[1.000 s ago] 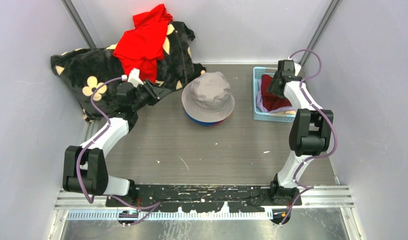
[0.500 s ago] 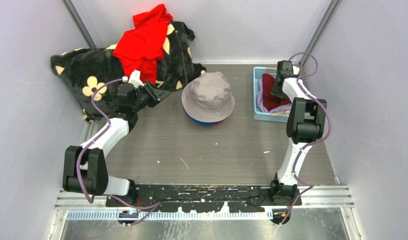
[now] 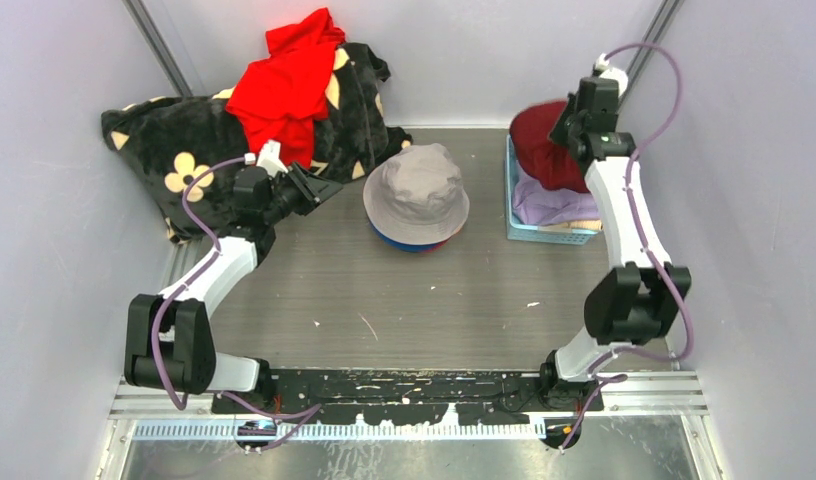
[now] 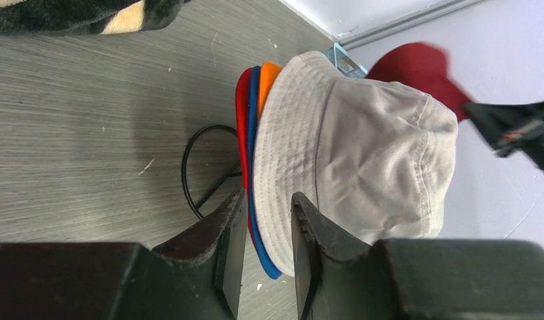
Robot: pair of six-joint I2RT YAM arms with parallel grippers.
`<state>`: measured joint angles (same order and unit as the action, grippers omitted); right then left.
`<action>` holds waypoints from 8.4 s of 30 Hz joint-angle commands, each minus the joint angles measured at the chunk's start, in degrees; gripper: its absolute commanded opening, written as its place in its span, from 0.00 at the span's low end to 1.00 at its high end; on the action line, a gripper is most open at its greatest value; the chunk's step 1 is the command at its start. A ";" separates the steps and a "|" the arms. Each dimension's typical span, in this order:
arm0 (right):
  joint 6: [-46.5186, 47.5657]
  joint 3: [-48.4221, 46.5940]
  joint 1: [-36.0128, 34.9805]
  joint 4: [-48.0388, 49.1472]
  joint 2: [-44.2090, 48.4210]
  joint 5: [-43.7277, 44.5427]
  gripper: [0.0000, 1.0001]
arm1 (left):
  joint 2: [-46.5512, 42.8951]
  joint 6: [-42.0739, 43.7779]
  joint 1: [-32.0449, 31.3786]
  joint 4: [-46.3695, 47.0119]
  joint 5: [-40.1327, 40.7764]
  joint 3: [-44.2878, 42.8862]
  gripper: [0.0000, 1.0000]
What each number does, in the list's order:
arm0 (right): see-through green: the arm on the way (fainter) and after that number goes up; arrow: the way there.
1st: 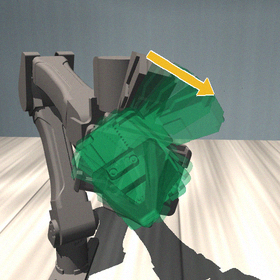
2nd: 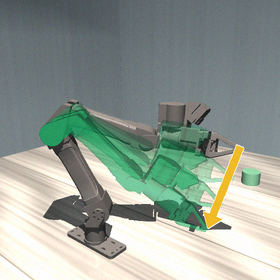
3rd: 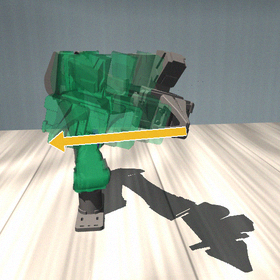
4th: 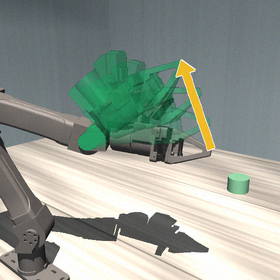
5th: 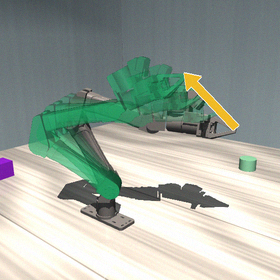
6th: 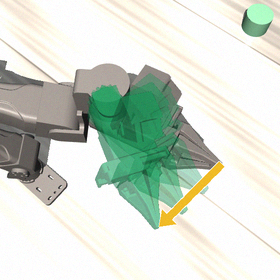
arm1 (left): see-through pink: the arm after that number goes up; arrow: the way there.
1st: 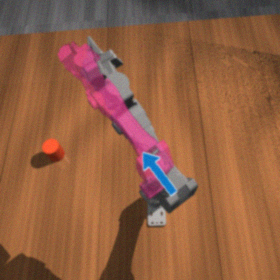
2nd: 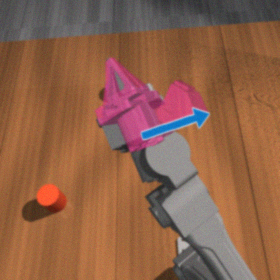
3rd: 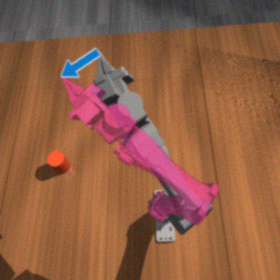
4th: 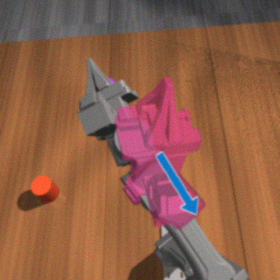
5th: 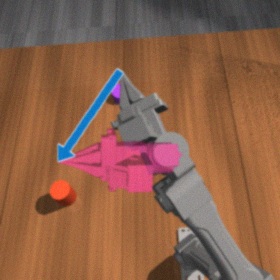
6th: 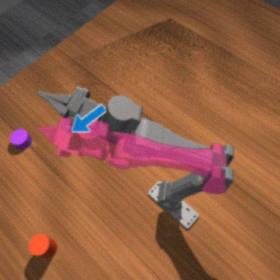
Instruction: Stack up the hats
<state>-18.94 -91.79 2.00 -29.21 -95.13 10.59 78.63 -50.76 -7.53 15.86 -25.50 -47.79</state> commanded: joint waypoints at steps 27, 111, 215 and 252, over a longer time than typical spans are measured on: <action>-10.52 -3.06 -1.88 14.43 26.43 -48.06 0.01 | -16.71 1.53 -0.91 -7.84 0.43 -1.85 0.31; -13.79 14.61 -3.82 28.91 10.37 -46.80 0.60 | 11.38 -19.45 -1.07 34.95 -14.12 -5.69 0.43; -37.59 47.54 -0.51 70.95 -4.24 -59.04 0.01 | 36.24 -26.04 -3.03 49.60 -13.65 -4.40 0.00; -6.42 23.52 2.92 12.38 12.14 -18.48 0.63 | 9.03 4.31 -1.34 -14.39 6.13 -11.31 0.37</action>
<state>-34.92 -60.55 4.84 -0.89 -83.24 -25.50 92.12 -53.21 -8.97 12.43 -24.14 -56.62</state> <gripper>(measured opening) 0.629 0.373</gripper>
